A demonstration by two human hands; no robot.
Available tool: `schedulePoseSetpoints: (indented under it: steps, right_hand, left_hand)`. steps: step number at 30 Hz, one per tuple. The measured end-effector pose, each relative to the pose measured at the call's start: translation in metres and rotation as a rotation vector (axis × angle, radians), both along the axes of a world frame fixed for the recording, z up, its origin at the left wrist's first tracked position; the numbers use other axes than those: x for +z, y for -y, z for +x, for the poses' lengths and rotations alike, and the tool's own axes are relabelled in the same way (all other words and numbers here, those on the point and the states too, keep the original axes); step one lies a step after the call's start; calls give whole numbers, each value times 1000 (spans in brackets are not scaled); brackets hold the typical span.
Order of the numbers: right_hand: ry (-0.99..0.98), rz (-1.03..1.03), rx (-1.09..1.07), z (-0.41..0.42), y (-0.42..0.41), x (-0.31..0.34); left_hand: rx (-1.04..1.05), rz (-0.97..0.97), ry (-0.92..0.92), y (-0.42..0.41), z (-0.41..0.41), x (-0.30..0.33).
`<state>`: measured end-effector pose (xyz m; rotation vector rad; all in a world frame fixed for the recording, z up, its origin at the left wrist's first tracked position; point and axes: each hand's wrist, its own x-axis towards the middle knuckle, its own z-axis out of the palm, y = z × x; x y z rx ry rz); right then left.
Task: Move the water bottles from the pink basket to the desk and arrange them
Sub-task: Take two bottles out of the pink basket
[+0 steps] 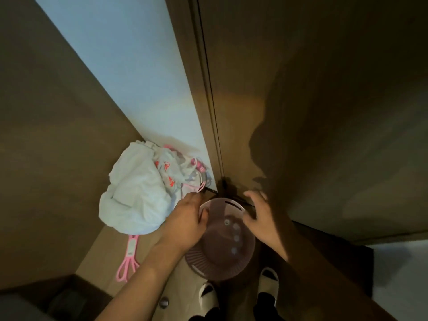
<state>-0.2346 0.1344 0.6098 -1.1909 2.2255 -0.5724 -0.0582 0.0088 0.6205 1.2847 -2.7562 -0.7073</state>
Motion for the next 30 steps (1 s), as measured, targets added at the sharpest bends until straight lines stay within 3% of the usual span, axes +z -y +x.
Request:
schedulePoseSetpoints:
  steps: [6, 9, 12, 18, 21, 24, 28, 30]
  right_hand:
    - [73, 211, 131, -1, 44, -111]
    - [39, 329, 225, -7, 58, -192]
    - [70, 425, 163, -9, 63, -290]
    - [179, 527, 125, 3, 70, -496]
    - [129, 542, 130, 4, 73, -566]
    - [-60, 644, 192, -2, 83, -613]
    - [-50, 623, 185, -6, 90, -643]
    - [-162, 621, 231, -10, 92, -648]
  left_hand:
    - [43, 242, 107, 31, -6, -98]
    - [26, 328, 172, 42, -9, -192]
    - [-46, 368, 239, 49, -13, -295]
    - [-224, 299, 405, 50, -38, -509]
    - [-176, 347, 425, 49, -52, -592]
    - [-138, 266, 346, 48, -60, -646]
    - [-186, 151, 230, 55, -64, -674]
    - [-177, 161, 209, 59, -64, -677]
